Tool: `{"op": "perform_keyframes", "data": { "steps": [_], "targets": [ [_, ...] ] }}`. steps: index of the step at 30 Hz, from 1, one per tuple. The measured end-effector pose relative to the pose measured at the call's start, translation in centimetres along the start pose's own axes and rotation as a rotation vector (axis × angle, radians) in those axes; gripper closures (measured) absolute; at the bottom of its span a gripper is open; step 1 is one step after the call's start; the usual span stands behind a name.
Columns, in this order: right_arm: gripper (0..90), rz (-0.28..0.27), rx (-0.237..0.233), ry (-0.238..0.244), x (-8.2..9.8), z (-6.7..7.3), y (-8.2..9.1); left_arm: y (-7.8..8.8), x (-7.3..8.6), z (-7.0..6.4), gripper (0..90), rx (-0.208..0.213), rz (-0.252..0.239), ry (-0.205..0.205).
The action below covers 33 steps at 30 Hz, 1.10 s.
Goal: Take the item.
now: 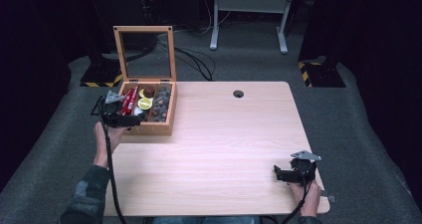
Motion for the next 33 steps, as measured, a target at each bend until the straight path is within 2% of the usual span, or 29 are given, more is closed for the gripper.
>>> {"op": "perform_keyframes", "data": {
  "steps": [5,9,19,21,22,23,24,29,31,33],
  "targets": [
    [0.9,0.0,-0.001,0.0,0.0,0.0,0.0,-0.9,-0.5,0.5,0.8,-0.015,-0.005,0.002],
    [0.9,0.0,0.0,0.0,0.0,0.0,0.0,-2.0,-0.8,0.8,1.4,-0.022,0.007,-0.006],
    [1.0,0.0,-0.001,0.001,0.0,0.0,0.0,-4.7,-1.9,1.6,2.6,-0.043,0.029,0.005],
    [1.0,0.0,-0.002,0.001,0.0,0.0,0.0,-5.3,-2.1,1.6,3.7,-0.06,0.027,-0.013],
    [1.0,-0.001,-0.001,0.001,0.0,0.0,0.0,-6.0,-2.1,1.5,4.3,-0.058,0.041,-0.02],
    [1.0,-0.001,-0.001,0.001,0.0,0.0,0.0,-6.0,-2.1,1.5,4.2,-0.058,0.041,-0.02],
    [1.3,-0.004,-0.002,0.001,0.0,0.0,0.0,-6.6,-2.0,1.6,4.3,-0.061,0.05,-0.005],
    [1.4,-0.005,-0.003,0.001,0.0,0.0,0.0,-7.7,-2.1,2.2,6.6,-0.071,0.066,0.01],
    [1.4,-0.005,-0.003,0.001,0.0,0.0,0.0,-8.2,-1.9,2.4,8.3,-0.088,0.078,-0.006],
    [1.6,-0.001,-0.003,0.006,0.0,0.0,0.0,-9.0,-1.5,2.7,12.6,-0.093,0.093,0.005]
  ]
}}
Point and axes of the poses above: each handheld gripper's, and its own axes: y roughly backward along the jaws, x roughly out of its underside, z roughly to its left, the point moved 6 cm from there along -y, roughly forward along the jaws, and after that the axes turned 4 degrees about -y, right-handed, at the moved point
